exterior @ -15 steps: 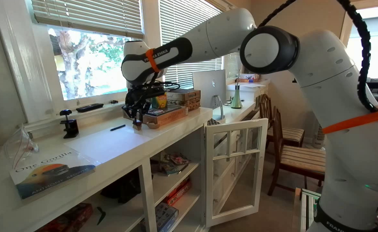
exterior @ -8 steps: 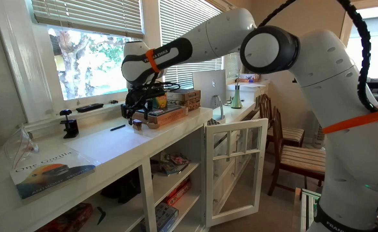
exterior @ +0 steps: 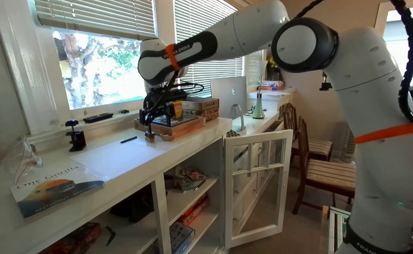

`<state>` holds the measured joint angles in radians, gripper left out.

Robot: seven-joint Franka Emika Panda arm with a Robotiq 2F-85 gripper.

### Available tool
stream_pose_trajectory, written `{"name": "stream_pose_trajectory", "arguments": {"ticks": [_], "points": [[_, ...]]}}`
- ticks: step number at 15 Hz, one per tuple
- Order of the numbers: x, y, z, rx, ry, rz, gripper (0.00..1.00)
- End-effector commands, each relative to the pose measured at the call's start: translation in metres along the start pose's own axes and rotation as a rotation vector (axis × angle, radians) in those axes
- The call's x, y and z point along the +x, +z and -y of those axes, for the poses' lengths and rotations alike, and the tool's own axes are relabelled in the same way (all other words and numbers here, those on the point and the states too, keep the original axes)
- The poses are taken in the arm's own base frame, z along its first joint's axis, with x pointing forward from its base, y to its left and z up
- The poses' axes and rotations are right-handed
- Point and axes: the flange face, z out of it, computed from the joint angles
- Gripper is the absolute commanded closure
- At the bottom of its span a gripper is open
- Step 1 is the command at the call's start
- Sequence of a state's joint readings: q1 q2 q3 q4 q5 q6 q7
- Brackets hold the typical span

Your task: Put the dark brown wooden block on the light brown wooden block on the left

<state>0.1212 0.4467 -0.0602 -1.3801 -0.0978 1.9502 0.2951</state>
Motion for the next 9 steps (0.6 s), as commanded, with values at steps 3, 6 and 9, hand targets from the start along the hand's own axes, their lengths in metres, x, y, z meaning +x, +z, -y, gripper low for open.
{"name": "stream_pose_trajectory", "arguments": {"ticks": [3,6,9], "points": [[-0.031,-0.011,-0.018,0.039,-0.003,0.028,0.00],[-0.037,-0.015,-0.018,0.093,-0.029,-0.005,0.00],[-0.046,-0.016,-0.018,0.153,-0.043,-0.009,0.00]]}}
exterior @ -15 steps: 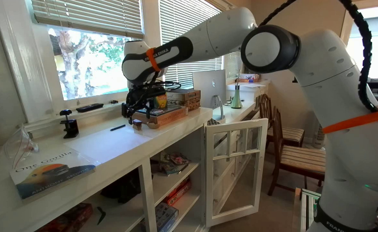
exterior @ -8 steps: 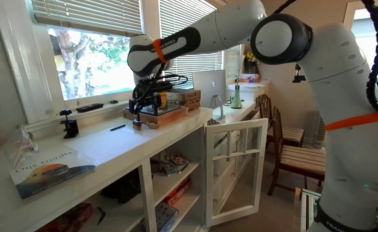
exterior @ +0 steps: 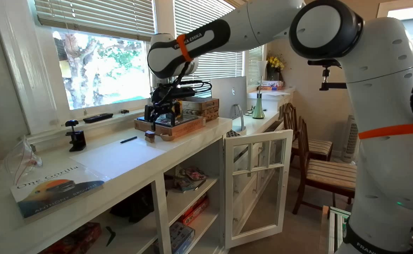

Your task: Put the dark brown wooden block on the light brown wooden block on the left

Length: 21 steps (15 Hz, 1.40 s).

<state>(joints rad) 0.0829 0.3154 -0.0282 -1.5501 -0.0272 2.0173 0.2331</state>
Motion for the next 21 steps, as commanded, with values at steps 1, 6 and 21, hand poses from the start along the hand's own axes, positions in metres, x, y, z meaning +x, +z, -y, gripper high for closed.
{"name": "stream_pose_trajectory", "arguments": {"ticks": [1,6,21], "points": [[-0.023,0.000,-0.004,0.086,-0.027,0.010,0.00],[-0.048,-0.004,-0.014,0.120,-0.052,0.040,0.00],[-0.089,-0.012,-0.035,0.082,-0.019,0.019,0.00]]}}
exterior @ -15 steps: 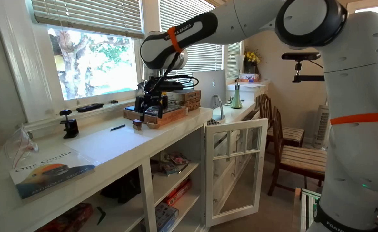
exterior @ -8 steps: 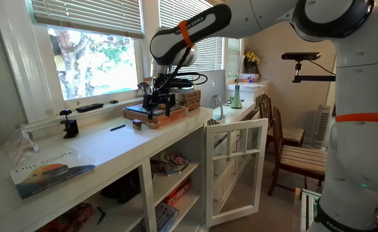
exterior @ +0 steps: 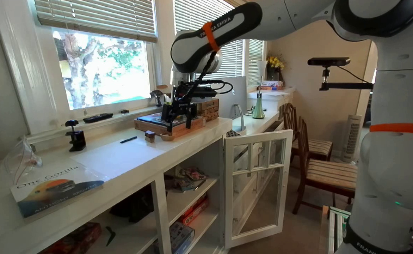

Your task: Put the dark brown wooden block on the light brown wooden block on the left

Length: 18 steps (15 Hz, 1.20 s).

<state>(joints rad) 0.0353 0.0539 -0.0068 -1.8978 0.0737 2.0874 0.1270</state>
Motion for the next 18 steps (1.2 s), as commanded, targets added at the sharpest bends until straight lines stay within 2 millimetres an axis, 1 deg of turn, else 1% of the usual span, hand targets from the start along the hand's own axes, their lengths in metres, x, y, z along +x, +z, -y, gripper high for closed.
{"name": "stream_pose_trajectory", "arguments": {"ticks": [1,3,10,18], "points": [[-0.0129,0.0013,-0.0062,-0.006,0.009,-0.017,0.00],[-0.0146,0.0022,-0.0077,0.000,0.014,-0.029,0.00],[-0.0137,-0.0026,-0.0099,0.023,0.037,-0.157,0.00],[-0.0174,-0.0048,-0.0111,0.026,0.041,-0.198,0.00]]}}
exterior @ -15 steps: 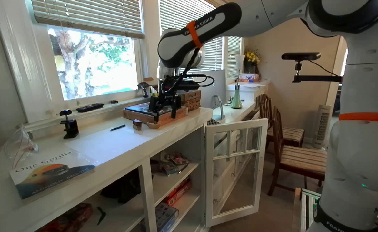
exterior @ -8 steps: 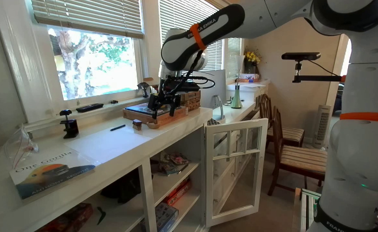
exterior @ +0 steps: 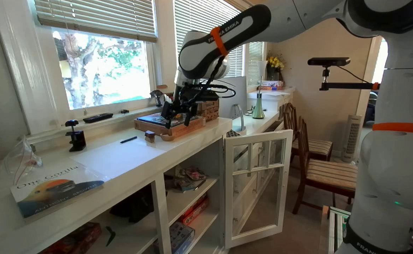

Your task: Put the dark brown wooden block on the light brown wooden block on the left

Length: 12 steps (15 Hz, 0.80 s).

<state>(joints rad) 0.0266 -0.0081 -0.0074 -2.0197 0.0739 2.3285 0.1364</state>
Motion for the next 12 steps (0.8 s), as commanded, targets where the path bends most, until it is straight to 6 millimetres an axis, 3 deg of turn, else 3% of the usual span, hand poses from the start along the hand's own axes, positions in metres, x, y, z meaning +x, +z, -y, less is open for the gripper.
{"name": "stream_pose_trajectory", "arguments": {"ticks": [1,12], "points": [[-0.010,-0.003,-0.003,0.006,0.019,-0.019,0.00],[-0.019,-0.014,-0.009,0.006,0.034,-0.044,0.00]]}}
